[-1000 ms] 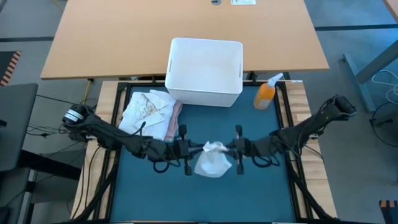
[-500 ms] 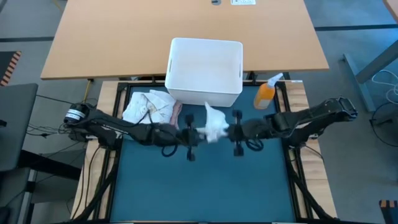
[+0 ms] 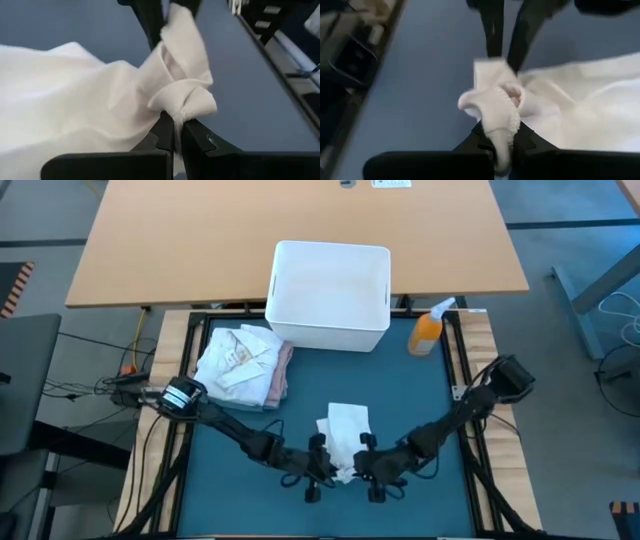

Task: Fold Laundry from Bin
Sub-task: Fold the white shorts

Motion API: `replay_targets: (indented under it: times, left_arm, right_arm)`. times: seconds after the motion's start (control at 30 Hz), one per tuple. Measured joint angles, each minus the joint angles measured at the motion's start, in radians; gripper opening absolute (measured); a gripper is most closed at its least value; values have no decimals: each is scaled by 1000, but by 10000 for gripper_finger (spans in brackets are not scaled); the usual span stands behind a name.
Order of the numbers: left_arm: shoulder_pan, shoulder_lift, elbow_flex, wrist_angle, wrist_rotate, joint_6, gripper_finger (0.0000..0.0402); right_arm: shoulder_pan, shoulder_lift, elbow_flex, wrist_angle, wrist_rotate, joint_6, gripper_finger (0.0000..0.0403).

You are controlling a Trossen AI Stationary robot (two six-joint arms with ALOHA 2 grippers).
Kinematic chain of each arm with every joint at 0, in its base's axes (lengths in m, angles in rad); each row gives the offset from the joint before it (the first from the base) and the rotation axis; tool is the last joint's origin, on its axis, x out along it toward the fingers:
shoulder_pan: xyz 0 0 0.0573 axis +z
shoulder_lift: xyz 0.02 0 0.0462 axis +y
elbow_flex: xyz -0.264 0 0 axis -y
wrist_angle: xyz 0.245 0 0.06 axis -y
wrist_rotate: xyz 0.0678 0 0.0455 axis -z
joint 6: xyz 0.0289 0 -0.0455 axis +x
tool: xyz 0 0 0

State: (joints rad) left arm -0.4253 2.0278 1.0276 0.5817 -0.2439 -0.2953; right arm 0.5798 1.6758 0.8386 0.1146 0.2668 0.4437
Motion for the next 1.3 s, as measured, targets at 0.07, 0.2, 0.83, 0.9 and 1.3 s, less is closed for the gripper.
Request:
replay_targets:
  times: [0.07,0.2,0.83,0.9,1.3]
  left_arm:
    - [0,5,11,7,-2,-5,0]
    - [-12,-12,17,-4,-61,12,0]
    - [124,-176,17,-313,-321,-13,0]
    - [152,-175,16,-342,-321,-15,0]
    - [251,-175,16,-468,-291,-92,31]
  right_arm:
    - [1,6,33,-33,0,26,33]
    - [-4,-15,79,-176,0,74,33]
    - [-242,-108,108,-438,50,84,34]
    - [-269,-89,108,-448,54,63,34]
    - [-397,-18,106,-456,53,26,60]
